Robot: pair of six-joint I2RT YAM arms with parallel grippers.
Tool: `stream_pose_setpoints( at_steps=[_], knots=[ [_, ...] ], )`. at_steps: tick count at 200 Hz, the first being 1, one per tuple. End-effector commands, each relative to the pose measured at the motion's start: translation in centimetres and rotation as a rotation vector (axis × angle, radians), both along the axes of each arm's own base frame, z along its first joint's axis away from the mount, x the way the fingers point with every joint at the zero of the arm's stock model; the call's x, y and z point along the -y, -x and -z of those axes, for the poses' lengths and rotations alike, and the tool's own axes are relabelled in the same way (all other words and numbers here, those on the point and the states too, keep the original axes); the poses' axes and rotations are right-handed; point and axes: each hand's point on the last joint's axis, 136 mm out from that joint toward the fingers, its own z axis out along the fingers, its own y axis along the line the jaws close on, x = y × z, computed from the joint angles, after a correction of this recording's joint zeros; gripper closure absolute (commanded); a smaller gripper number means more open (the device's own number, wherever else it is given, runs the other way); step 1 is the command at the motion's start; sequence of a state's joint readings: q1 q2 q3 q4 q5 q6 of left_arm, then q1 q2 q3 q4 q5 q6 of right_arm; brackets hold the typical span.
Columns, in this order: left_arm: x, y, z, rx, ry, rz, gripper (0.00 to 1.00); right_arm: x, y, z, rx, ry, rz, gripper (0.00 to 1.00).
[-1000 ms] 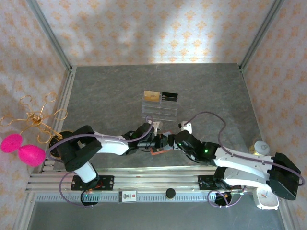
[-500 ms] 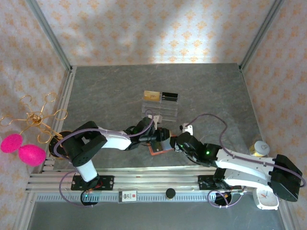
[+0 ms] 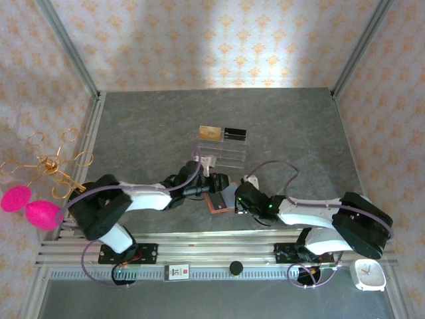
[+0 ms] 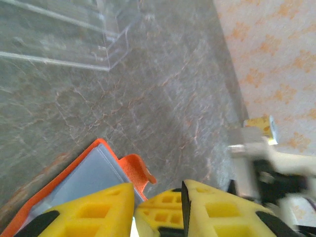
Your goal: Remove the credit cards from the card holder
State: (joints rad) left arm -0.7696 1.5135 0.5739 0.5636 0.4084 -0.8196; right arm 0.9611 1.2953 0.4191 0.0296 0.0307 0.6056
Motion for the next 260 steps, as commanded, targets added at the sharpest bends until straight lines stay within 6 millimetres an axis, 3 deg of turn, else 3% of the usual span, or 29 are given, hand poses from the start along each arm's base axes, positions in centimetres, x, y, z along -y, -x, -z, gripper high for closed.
stream_pose_setpoints(
  at_steps=[1,23,42,60,90,135,158,198,231,260],
  knots=[
    [-2.6,1.0,0.7,0.004,-0.103,-0.026,0.70,0.0,-0.9,-0.4,0.019,-0.001,0.038,0.90],
    [-4.7,2.9,3.2,-0.045,-0.151,-0.037,0.76,0.3,-0.9,-0.1,0.015,0.015,0.047,0.90],
    [-5.0,4.1,4.1,-0.068,-0.130,-0.035,0.76,0.3,-0.8,-0.1,0.009,0.007,0.052,0.89],
    [-4.9,4.2,4.6,-0.069,-0.140,-0.042,0.76,0.1,-0.8,-0.4,0.010,0.000,0.054,0.89],
    [-5.7,4.1,6.1,-0.091,-0.209,-0.064,0.84,-0.7,-0.8,-1.6,0.014,-0.019,0.014,0.85],
    [-5.7,4.3,5.6,-0.086,-0.187,-0.061,0.84,-3.6,-0.5,-5.8,0.046,-0.118,-0.124,0.76],
    [-5.5,4.6,5.1,-0.078,-0.175,-0.050,0.84,-5.7,-0.5,-6.7,0.034,-0.143,-0.207,0.77],
    [-5.0,6.0,5.0,-0.087,-0.161,-0.022,0.83,-8.0,-0.7,-4.5,-0.042,-0.116,-0.278,0.79],
    [-5.5,7.1,6.4,-0.106,-0.223,-0.014,0.86,-7.1,-0.7,-2.1,-0.087,-0.063,-0.255,0.81],
    [-6.6,6.9,7.4,-0.109,-0.276,-0.045,0.91,-6.6,-0.9,-1.5,-0.100,-0.069,-0.234,0.77]
  ],
)
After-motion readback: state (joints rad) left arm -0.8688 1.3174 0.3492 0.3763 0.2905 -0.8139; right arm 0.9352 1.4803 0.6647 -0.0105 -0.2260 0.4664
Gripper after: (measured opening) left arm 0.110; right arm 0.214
